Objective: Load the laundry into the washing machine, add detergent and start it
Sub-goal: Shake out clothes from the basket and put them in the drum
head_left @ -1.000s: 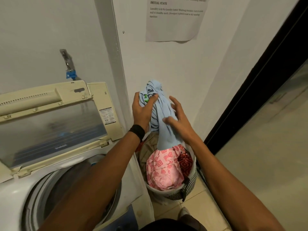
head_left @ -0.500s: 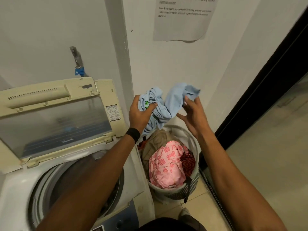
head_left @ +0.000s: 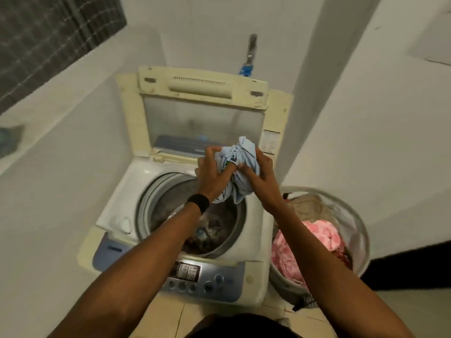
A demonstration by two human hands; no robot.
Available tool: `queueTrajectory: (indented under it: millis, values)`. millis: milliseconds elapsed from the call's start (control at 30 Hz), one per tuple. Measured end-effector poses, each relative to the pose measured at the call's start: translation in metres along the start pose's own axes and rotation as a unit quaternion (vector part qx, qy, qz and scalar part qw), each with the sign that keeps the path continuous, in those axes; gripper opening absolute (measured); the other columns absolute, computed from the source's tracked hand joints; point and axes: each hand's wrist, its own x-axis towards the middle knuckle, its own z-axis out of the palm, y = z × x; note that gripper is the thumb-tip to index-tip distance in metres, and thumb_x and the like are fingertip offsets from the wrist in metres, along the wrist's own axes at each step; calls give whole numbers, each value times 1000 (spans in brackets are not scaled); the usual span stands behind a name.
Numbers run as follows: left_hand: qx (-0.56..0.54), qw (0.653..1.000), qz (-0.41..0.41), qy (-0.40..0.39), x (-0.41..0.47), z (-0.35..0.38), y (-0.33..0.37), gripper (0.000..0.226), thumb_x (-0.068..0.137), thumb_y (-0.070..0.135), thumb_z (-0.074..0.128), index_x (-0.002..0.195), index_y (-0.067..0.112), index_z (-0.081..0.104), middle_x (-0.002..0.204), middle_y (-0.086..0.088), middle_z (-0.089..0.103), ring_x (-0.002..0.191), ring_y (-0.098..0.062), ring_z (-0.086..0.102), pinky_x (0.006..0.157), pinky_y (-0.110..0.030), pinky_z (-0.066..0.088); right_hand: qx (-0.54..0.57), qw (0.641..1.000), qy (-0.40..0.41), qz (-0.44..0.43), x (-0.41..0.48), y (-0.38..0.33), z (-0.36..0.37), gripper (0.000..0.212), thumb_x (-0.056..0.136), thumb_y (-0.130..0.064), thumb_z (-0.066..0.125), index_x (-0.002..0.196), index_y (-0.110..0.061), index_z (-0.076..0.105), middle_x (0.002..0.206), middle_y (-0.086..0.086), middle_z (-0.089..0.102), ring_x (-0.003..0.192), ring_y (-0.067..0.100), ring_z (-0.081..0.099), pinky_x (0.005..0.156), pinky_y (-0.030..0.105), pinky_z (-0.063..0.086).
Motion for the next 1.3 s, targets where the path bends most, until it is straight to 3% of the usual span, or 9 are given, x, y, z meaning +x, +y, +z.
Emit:
queueTrajectory:
  millis: [67, 200, 367, 600, 667, 833, 1067, 1167, 1300]
  values:
    - [16, 999, -29, 14, 0, -25, -26, 41, 81, 56, 70, 103, 52, 35, 116, -2, 62, 110, -33, 61, 89, -58, 53, -21, 999, -30, 0, 6, 18, 31, 53, 95, -50, 68, 144, -36, 54, 131, -3, 60, 126, 20, 56, 107, 46, 50]
    - [40, 997, -65, -17, 0, -61, -51, 32, 90, 56, 65, 105, 37, 45, 105, -7, 64, 97, -30, 64, 79, -55, 56, -22, 996, -78, 33, 5, 17, 73, 58, 100, -35, 66, 152, -33, 41, 138, -3, 49, 131, 17, 48, 110, 34, 44]
    - [147, 971, -128, -135, 5, -94, -78, 39, 101, 14, 56, 141, 12, 54, 144, -14, 57, 129, -33, 56, 107, -45, 47, -63, 968, -198, 142, 11, 18, 89, 58, 105, -22, 58, 158, -17, 35, 146, 4, 50, 132, 17, 49, 95, 18, 40]
    - [94, 975, -134, -149, 2, -75, -85, 45, 100, 11, 55, 143, 25, 53, 141, -9, 60, 128, -25, 57, 108, -45, 49, -128, 950, -234, 160, 0, 35, 73, 37, 104, -37, 55, 138, -24, 59, 130, 4, 64, 118, 23, 61, 107, 47, 49]
    - [87, 974, -124, -170, 3, -60, -87, 41, 100, 12, 56, 139, 26, 57, 137, -8, 63, 126, -24, 60, 104, -43, 52, -128, 953, -229, 154, -7, 38, 60, 35, 103, -38, 56, 134, -24, 62, 128, 4, 65, 116, 22, 62, 105, 46, 51]
    - [74, 974, -71, -202, 2, -11, -68, 33, 102, 16, 58, 134, 22, 63, 127, -7, 70, 116, -23, 65, 103, -41, 52, -112, 960, -185, 175, -18, 41, 20, 28, 104, -27, 58, 130, -20, 64, 125, 2, 66, 105, 8, 61, 81, 17, 47]
    - [53, 960, -17, -273, -7, 68, -27, 27, 102, 21, 61, 129, 25, 66, 123, -1, 72, 115, -17, 67, 103, -44, 54, -102, 977, -33, 183, -30, 50, -53, 29, 101, -16, 63, 128, -8, 68, 125, 7, 71, 110, 15, 67, 89, 27, 53]
    - [54, 944, 3, -325, -18, 102, -10, 26, 101, 22, 62, 127, 24, 67, 121, -2, 73, 112, -18, 68, 103, -45, 54, -85, 975, 39, 199, -45, 59, -96, 26, 101, -9, 60, 125, -4, 69, 116, 7, 72, 91, 13, 70, 78, 19, 56]
    - [74, 919, 7, -388, -35, 138, 2, 37, 92, 34, 62, 126, 25, 68, 120, -1, 74, 111, -21, 68, 100, -43, 55, -104, 965, 86, 225, -64, 85, -143, 25, 98, -7, 61, 120, -9, 72, 118, 4, 73, 107, 18, 69, 94, 31, 55]
